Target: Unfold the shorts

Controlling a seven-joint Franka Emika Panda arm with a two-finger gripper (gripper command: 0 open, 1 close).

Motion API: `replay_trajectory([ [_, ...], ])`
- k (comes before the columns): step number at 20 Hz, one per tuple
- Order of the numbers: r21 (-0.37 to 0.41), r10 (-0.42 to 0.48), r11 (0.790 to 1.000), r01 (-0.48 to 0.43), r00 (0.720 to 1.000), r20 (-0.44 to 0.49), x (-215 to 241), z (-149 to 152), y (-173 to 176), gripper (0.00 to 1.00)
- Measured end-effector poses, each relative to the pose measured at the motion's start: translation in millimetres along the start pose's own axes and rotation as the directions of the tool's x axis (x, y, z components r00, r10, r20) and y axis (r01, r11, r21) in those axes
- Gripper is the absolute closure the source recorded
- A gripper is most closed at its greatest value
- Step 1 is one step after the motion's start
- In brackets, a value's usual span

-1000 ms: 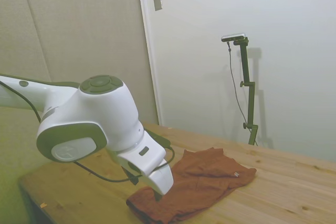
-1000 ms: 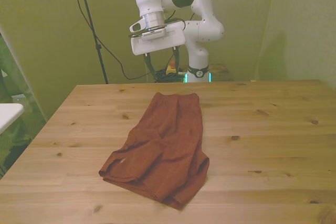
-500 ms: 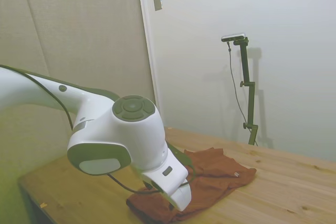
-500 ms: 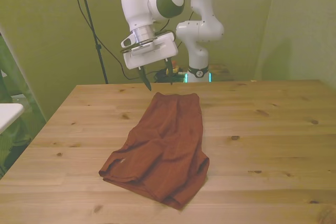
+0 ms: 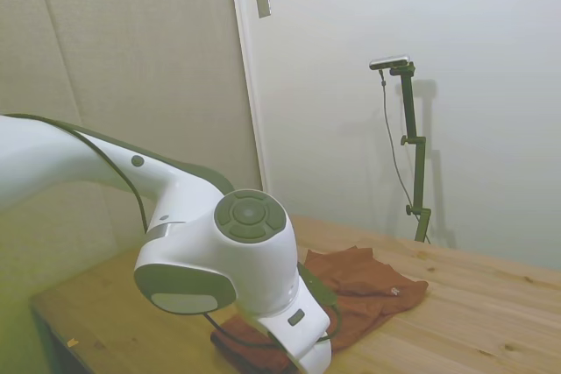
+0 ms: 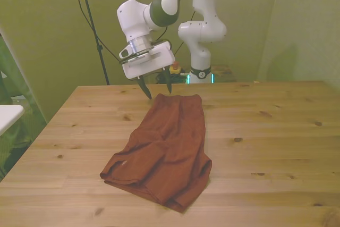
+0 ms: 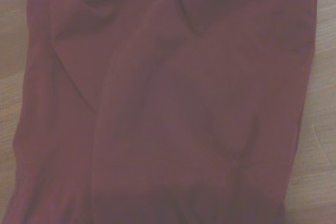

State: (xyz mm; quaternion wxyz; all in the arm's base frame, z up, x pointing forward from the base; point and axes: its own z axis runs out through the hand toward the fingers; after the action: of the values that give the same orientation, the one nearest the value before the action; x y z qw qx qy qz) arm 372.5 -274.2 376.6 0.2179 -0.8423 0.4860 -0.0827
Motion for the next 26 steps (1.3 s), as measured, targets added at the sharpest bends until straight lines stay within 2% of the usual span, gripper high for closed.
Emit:
replay_trajectory([
  [14, 0.002, 0.003, 1.000, -0.003, 1.000, 0.018, 3.1, 13.0, -3.6, 1.00],
  [26, 0.000, 0.007, 1.000, -0.007, 1.000, 0.030, 6.4, 21.7, 6.8, 1.00],
])
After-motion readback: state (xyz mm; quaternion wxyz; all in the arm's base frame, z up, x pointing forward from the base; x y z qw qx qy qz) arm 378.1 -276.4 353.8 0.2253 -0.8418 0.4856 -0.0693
